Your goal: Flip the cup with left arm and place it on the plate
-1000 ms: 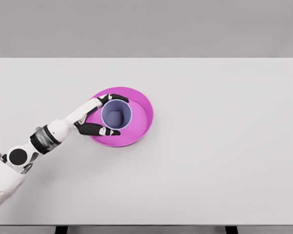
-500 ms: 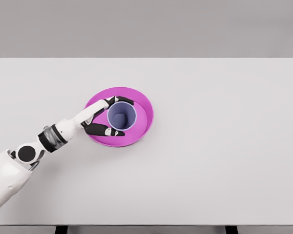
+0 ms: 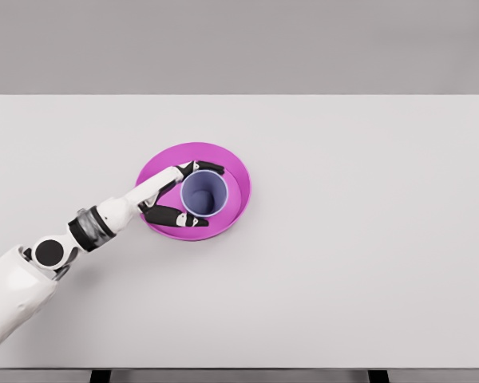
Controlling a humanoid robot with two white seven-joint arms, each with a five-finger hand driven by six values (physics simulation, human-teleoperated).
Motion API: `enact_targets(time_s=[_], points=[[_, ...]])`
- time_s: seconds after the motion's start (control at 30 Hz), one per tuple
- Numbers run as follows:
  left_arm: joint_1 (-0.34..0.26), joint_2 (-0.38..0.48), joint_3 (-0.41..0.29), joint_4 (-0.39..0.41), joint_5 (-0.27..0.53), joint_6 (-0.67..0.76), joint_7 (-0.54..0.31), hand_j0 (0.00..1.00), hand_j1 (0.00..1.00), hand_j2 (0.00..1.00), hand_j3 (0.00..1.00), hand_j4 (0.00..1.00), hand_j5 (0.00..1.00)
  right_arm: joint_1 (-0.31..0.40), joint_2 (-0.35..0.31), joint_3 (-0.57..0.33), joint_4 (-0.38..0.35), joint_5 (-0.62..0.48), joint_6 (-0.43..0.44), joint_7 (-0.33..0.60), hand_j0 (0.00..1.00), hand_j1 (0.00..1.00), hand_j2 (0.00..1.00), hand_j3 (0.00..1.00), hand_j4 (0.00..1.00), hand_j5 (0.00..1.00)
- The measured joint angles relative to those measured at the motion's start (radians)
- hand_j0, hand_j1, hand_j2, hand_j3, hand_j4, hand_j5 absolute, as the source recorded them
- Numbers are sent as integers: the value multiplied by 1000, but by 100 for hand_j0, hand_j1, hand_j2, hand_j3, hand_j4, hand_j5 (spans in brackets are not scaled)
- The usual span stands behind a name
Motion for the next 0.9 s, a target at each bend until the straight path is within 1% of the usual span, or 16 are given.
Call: enact_targets(time_s=[0.03, 0.17, 0.73, 0.9], points=[[0, 0, 0, 0, 1, 0, 0, 96, 96, 96, 96, 96, 96, 0, 0, 0, 0, 0, 0, 0, 100, 100, 100, 100, 100, 100], [2, -1, -1, 0, 5, 0, 1, 97, 97, 97, 97, 97, 97, 0, 0, 0, 0, 0, 0, 1, 100, 100, 100, 100, 100, 100], [-6, -1, 17, 1, 25, 0, 7, 97, 97, 97, 97, 97, 97, 0, 0, 0, 0, 0, 0, 0, 100, 100, 100, 100, 100, 100], [-5, -1, 33, 1, 30, 0, 7, 97, 97, 97, 97, 97, 97, 0, 0, 0, 0, 0, 0, 1, 100, 100, 100, 100, 100, 100]])
